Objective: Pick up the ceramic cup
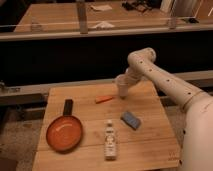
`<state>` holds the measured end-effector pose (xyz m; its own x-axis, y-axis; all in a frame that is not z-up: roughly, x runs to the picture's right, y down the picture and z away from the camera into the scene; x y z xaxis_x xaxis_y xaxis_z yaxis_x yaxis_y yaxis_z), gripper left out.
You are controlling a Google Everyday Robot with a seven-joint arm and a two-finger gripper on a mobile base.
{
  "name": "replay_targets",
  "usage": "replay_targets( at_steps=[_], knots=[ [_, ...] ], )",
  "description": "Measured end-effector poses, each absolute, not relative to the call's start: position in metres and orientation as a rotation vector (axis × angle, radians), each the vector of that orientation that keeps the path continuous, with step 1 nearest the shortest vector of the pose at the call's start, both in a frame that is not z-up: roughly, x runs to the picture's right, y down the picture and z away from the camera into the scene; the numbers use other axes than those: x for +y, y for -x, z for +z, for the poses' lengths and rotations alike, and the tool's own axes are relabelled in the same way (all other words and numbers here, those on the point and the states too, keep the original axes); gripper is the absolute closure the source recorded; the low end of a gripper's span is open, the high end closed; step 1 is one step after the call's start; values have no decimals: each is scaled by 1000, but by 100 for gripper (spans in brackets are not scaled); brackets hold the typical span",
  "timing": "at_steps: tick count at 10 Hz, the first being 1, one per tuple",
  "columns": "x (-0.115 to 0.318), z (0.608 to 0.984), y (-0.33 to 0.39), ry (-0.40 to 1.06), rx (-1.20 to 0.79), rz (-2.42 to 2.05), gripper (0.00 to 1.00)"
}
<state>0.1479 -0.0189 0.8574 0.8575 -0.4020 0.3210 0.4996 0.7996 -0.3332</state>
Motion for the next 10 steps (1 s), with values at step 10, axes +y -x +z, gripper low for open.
replay_targets(
  at_steps=[10],
  knots=[
    [-31,839,-154,401,-241,-520,100]
  ],
)
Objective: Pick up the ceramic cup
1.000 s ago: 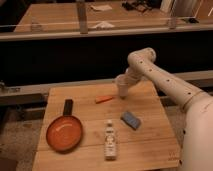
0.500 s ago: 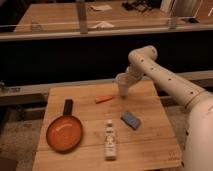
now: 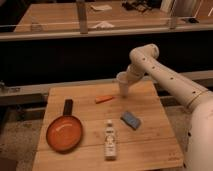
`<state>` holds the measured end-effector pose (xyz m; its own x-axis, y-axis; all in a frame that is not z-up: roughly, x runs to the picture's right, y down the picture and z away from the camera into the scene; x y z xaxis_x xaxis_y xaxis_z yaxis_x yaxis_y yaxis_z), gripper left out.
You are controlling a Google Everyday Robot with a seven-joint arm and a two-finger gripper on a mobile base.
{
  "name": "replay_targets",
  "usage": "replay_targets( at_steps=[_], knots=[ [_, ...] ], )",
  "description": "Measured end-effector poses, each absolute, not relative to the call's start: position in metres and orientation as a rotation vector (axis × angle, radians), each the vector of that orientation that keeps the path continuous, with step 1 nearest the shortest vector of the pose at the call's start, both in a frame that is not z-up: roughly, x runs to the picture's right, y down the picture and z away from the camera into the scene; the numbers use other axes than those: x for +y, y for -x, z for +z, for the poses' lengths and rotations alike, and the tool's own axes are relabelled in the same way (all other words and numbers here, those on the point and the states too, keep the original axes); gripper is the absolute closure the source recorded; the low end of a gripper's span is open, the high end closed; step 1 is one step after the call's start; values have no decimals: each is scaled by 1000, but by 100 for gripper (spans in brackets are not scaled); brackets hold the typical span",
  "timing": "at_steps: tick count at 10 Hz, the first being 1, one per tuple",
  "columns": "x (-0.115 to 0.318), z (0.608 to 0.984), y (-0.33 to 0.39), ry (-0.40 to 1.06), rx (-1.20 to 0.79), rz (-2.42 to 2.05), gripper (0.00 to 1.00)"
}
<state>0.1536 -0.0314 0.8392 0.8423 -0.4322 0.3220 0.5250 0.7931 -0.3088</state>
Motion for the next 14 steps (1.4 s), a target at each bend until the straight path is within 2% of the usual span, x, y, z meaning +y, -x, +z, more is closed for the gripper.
replay_targets(
  at_steps=[14],
  knots=[
    [-33,836,-156,396,-242,-523,100]
  ],
)
